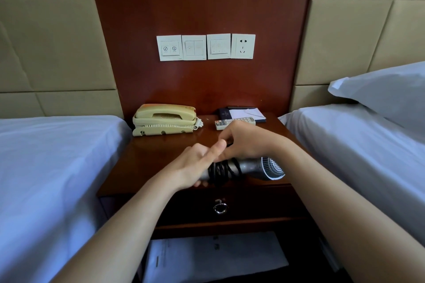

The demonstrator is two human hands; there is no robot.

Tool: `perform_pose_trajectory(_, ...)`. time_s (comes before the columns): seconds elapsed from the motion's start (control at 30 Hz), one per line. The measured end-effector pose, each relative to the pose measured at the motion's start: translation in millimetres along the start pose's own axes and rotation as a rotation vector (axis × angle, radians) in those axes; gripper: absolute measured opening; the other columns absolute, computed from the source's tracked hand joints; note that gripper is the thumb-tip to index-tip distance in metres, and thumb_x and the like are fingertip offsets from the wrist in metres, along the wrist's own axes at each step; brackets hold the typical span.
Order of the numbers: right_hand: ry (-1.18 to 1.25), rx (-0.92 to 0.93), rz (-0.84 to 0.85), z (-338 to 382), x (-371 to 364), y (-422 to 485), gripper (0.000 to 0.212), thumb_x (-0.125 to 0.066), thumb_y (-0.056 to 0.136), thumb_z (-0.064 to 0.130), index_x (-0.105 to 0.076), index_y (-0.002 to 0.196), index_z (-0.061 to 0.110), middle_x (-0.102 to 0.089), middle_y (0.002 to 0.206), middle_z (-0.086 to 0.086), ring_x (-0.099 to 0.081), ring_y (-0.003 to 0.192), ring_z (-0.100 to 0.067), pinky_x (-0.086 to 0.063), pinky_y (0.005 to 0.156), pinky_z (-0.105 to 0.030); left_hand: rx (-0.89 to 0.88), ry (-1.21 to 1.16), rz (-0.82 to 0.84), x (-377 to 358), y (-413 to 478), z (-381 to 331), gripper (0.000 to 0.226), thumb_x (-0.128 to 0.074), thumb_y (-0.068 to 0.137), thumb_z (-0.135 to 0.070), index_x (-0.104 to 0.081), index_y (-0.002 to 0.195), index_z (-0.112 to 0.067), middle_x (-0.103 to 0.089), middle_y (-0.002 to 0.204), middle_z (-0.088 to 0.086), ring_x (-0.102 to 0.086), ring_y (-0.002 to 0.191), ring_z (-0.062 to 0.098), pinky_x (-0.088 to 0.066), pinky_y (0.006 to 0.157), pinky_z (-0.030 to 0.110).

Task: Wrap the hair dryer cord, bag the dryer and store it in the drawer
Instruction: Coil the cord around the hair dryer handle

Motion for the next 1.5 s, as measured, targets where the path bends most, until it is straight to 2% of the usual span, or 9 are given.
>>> perform_pose_trajectory(0.13,0.104,-0.028,0.022,-7.0,3.7,-0.7,0.031,-0.075,0.076,0.031,-0.055,0.054,0.020,-0.045,0.038,0.009,-0.036,0.040,-0.003,-0.031,0.044,-0.019,-0.021,0.157,-0.021,3.2,-1.0,-7.1,0.050,-0.063,0.076,-0.060,-0.065,0.080,-0.010,-0.057,0.052,-0.004,-0.053,0.036,0.007,-0.039,0.043,0.021)
perform_pose_trajectory(0.4,0.128,-0.050,-0.203,-60.9,39.4,-12.7,0.032,-0.068,0.083,0.026,-0.051,0.058,0.017,-0.041,0.055,0.007,-0.034,0.050,-0.002,-0.029,0.053,-0.019,0.007,0.146,-0.075,27.5,-2.2,17.7,0.047,-0.041,0.095,-0.044,-0.048,0.063,-0.011,-0.047,0.048,0.008,-0.045,0.034,0.019,-0.036,0.043,0.025)
perform_pose_trajectory(0.63,0.609,-0.194,-0.124,-103.7,20.0,-18.8,0.026,-0.052,0.093,0.028,-0.063,0.078,0.010,-0.040,0.053,0.003,-0.032,0.047,-0.008,-0.024,0.042,-0.014,0.039,-0.145,-0.033,32.3,-8.9,31.5,0.045,-0.034,0.100,-0.023,-0.053,0.064,-0.003,-0.055,0.044,0.014,-0.037,0.028,0.017,-0.024,0.033,0.015)
perform_pose_trajectory(0.77,0.447,-0.287,-0.124,-110.1,4.9,-13.0,0.022,-0.051,0.094,0.016,-0.064,0.087,0.000,-0.045,0.071,-0.013,-0.035,0.056,-0.017,-0.027,0.043,-0.017,0.010,-0.353,-0.134,43.0,-7.2,32.4,0.054,-0.031,0.101,-0.019,-0.052,0.054,-0.003,-0.051,0.039,0.016,-0.037,0.025,0.018,-0.024,0.033,0.015)
perform_pose_trajectory(0.93,0.362,-0.287,0.056,-93.2,-16.7,-11.3,0.028,-0.051,0.094,0.030,-0.066,0.076,0.014,-0.041,0.057,0.002,-0.037,0.040,-0.002,-0.029,0.039,-0.016,0.022,-0.586,-0.279,52.9,-4.8,38.8,0.052,-0.027,0.100,-0.019,-0.056,0.058,-0.006,-0.050,0.038,0.017,-0.035,0.025,0.018,-0.023,0.035,0.017)
perform_pose_trajectory(1.1,0.134,-0.220,0.284,-60.5,-34.2,-11.2,0.028,-0.049,0.095,0.032,-0.071,0.088,0.016,-0.044,0.061,0.004,-0.036,0.048,-0.010,-0.031,0.041,-0.018,0.202,-0.627,-0.413,60.5,-5.1,60.4,0.044,-0.030,0.101,-0.034,-0.058,0.077,-0.010,-0.057,0.042,0.013,-0.040,0.026,0.016,-0.027,0.033,0.016)
perform_pose_trajectory(1.23,-0.016,-0.102,0.316,-26.1,-40.7,-7.9,0.023,-0.053,0.092,0.027,-0.073,0.092,0.016,-0.050,0.062,0.004,-0.044,0.054,-0.012,-0.040,0.057,-0.028,0.273,-0.540,-0.512,63.6,-6.6,72.4,0.050,-0.029,0.101,-0.040,-0.058,0.076,-0.008,-0.060,0.041,0.011,-0.041,0.025,0.014,-0.027,0.032,0.018)
perform_pose_trajectory(1.37,-0.172,-0.017,0.261,2.5,-36.8,-6.4,0.018,-0.056,0.091,0.025,-0.072,0.088,0.017,-0.051,0.060,0.013,-0.047,0.057,-0.003,-0.037,0.059,-0.020,0.260,-0.287,-0.590,73.0,-8.3,74.2,0.052,-0.031,0.099,-0.041,-0.060,0.079,-0.004,-0.065,0.053,0.014,-0.046,0.029,0.017,-0.031,0.033,0.019)
perform_pose_trajectory(1.5,-0.303,0.050,0.216,31.0,-29.3,-6.9,0.026,-0.055,0.090,0.022,-0.053,0.066,0.013,-0.045,0.059,0.002,-0.042,0.056,-0.013,-0.032,0.055,-0.028,0.219,0.043,-0.573,75.1,-8.8,59.8,0.049,-0.028,0.096,-0.047,-0.052,0.069,-0.016,-0.061,0.067,0.013,-0.062,0.054,0.028,-0.049,0.056,0.033)
Point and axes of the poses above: each hand's wrist, its own y-axis towards the middle knuckle, its own x-axis out of the back of the hand, z = x × y, the point moved 8 cm from there along y, towards the middle knuckle
